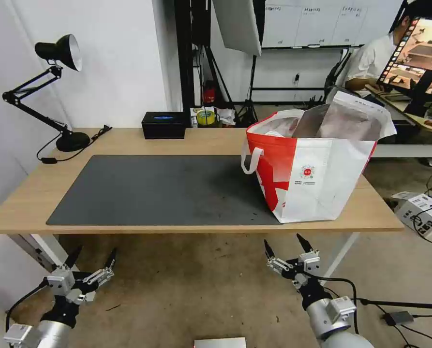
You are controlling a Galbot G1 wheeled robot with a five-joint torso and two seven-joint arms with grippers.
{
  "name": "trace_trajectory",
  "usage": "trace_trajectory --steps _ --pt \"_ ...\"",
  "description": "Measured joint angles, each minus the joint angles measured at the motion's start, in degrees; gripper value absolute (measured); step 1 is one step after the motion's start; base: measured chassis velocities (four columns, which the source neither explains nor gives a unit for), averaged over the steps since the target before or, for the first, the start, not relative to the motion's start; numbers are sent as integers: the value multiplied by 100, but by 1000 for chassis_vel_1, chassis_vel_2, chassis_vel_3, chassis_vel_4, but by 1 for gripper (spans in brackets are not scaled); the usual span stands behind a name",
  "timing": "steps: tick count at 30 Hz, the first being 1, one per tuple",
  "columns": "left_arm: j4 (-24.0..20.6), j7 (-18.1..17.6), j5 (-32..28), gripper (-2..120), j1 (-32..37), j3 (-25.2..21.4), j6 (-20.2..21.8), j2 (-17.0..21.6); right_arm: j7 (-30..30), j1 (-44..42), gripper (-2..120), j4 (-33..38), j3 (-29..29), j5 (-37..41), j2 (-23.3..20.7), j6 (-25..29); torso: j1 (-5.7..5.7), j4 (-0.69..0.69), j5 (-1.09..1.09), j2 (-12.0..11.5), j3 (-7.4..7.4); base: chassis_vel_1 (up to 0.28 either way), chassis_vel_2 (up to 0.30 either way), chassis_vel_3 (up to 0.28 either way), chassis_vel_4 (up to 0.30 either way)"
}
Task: Pick up the trash from the table and place it into the takeout bag.
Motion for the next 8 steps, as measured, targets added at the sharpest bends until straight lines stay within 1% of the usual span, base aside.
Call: trace_trajectory --steps 8 --pt "0 -4 -6 100 -4 3 9 3 0 0 100 0 0 0 0 0 0 0 0 0 0 0 0 0 0"
